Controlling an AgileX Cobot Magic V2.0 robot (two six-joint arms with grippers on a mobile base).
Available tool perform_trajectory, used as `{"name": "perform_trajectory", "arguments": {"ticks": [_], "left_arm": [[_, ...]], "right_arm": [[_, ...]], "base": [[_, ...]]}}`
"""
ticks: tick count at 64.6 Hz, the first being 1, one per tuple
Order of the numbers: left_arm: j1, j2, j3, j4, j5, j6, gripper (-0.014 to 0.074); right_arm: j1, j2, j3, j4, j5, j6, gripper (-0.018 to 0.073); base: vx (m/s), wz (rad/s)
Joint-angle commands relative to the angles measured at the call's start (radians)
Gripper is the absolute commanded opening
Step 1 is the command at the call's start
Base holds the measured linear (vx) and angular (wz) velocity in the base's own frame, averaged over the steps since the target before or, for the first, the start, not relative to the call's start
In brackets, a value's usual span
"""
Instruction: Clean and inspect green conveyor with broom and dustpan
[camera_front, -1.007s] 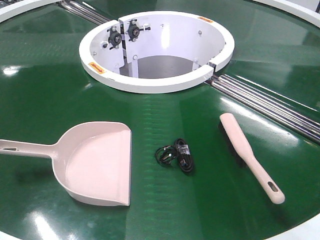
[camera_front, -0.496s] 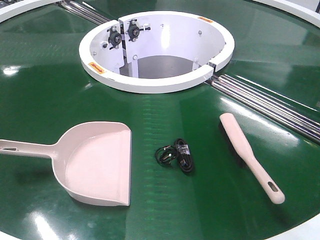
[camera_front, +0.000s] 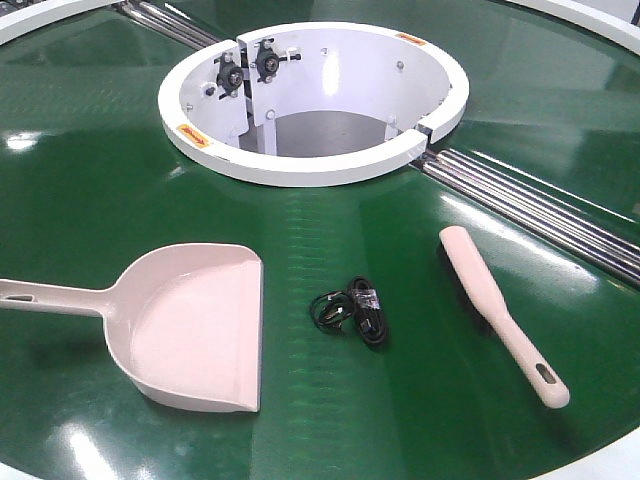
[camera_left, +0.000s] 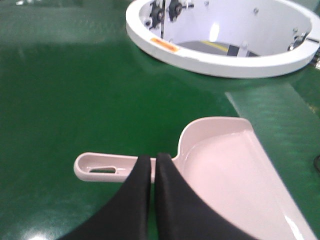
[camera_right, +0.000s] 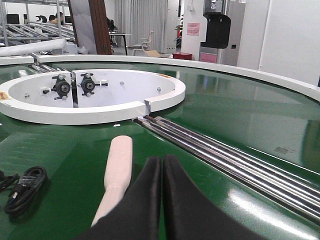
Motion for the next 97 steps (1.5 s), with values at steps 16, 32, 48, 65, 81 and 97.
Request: {"name": "perform_trajectory", "arguments": {"ticks": [16,32,48,65,81,97], "left_arm": [[-0.001,0.077,-0.037,-0.001,-0.104,0.012,0.0300],[-0.001,0.075,-0.036,-0.005,-0.116,0.030,0.0511],[-0.001,0.100,-0.154,-0.086,0.129,0.101,0.0477],[-0.001,0.288,-0.516,-0.082,0.446,0.385,0.0471],[-0.001,0.517,-0.797,-0.089,0.689,0.691,0.0471],[-0.002,0.696,-0.874,-0.139,0.810,0.930,0.0471]], "right_arm": [[-0.006,-0.010,0.004,-0.004,-0.074,0.002,-0.0008],[-0.006,-0.010,0.004,-0.004,-0.074,0.002,-0.0008],[-0.006,-0.010,0.004,-0.004,-0.074,0.002,-0.0008],[-0.006,-0.011,0.004,-0.004,-0.068,0.002,-0.0008],[-0.006,-0.011,0.004,-0.004,-0.068,0.002,-0.0008],[-0.006,-0.012,0.004,-0.004,-0.068,0.002,-0.0008]], "base": [[0.00,0.00],[0.00,0.00],[0.00,0.00],[0.00,0.00],[0.00,0.00],[0.00,0.00]]}}
